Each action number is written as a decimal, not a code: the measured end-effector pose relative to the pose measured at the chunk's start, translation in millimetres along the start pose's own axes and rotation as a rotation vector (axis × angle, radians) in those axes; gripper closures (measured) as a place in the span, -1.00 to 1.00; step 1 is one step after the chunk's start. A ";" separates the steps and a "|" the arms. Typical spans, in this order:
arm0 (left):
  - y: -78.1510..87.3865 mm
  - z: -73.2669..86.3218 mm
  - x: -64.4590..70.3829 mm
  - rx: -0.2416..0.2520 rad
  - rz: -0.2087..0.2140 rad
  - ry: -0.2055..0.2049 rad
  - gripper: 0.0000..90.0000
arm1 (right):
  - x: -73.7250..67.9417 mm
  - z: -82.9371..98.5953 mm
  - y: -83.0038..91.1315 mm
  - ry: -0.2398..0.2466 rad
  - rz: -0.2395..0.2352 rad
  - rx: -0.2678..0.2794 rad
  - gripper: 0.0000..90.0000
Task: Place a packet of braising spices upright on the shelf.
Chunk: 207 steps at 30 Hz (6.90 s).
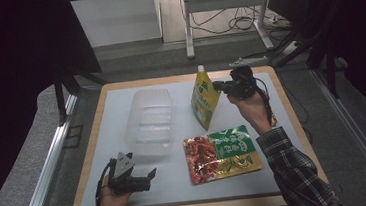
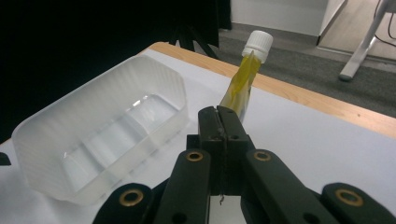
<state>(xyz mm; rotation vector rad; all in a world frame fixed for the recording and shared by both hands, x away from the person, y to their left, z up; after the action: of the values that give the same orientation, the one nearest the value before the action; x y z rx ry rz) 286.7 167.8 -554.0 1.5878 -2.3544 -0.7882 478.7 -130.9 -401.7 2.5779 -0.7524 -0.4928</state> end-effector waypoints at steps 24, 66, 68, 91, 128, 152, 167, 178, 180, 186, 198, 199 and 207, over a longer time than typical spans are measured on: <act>-0.3 0.2 0.8 -0.003 0.002 -0.007 -0.97 | -25.4 -3.4 -17.3 0.080 -0.049 -0.020 0.64; -0.3 0.1 0.6 0.000 -0.003 -0.008 -0.97 | -15.0 16.6 -28.8 0.117 0.037 -0.028 0.98; -0.2 0.1 0.3 -0.001 -0.004 -0.010 -0.97 | -18.2 12.9 -27.4 0.134 0.021 -0.029 0.98; -1.2 1.7 -2.0 -0.013 -0.005 0.003 -0.97 | -28.1 -18.1 -29.4 0.174 -0.102 -0.012 0.98; -0.4 -0.2 -1.2 0.004 0.006 0.007 -0.97 | -39.1 -62.0 -107.0 0.184 -0.232 0.019 0.98; 0.0 -0.8 0.3 0.010 0.012 0.005 -0.97 | -47.8 -59.7 -156.2 0.200 -0.244 0.007 0.98; -0.2 -0.7 0.9 0.008 0.014 0.000 -0.97 | -46.9 -44.6 -170.0 0.219 -0.236 -0.039 0.98; -0.6 -0.5 1.8 0.005 0.016 -0.004 -0.97 | -32.0 -25.0 -176.0 0.232 -0.207 -0.064 0.98; -0.6 -0.5 1.8 0.004 0.016 -0.004 -0.97 | -36.5 -26.6 -177.0 0.240 -0.213 -0.071 0.97; -0.4 -0.5 1.5 0.006 0.015 -0.004 -0.97 | -38.1 -28.8 -176.5 0.240 -0.198 -0.076 0.84; -0.5 -0.5 1.5 0.006 0.012 -0.004 -0.97 | -36.9 -37.6 -160.4 0.209 -0.172 -0.045 0.21; -0.4 -0.6 1.5 0.007 0.012 -0.002 -0.97 | -37.3 -37.1 -159.4 0.211 -0.171 -0.049 0.14; -0.4 -0.4 1.5 0.005 0.010 -0.004 -0.97 | -39.2 -33.0 -152.3 0.220 -0.174 -0.077 -0.21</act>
<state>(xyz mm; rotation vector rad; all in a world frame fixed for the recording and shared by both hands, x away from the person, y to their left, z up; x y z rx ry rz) 286.6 166.2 -554.1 1.5767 -2.3668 -0.7846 527.0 18.2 -437.0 2.5825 -0.4294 -0.2764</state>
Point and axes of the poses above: each handheld gripper's, and its own axes: y roughly backward along the jaws, z roughly out of its underside, x roughly to its right, the point moved 6 cm from there along -y, roughly forward along the jaws, and after that the axes turned 11 degrees about -z, right-handed, at the moved point
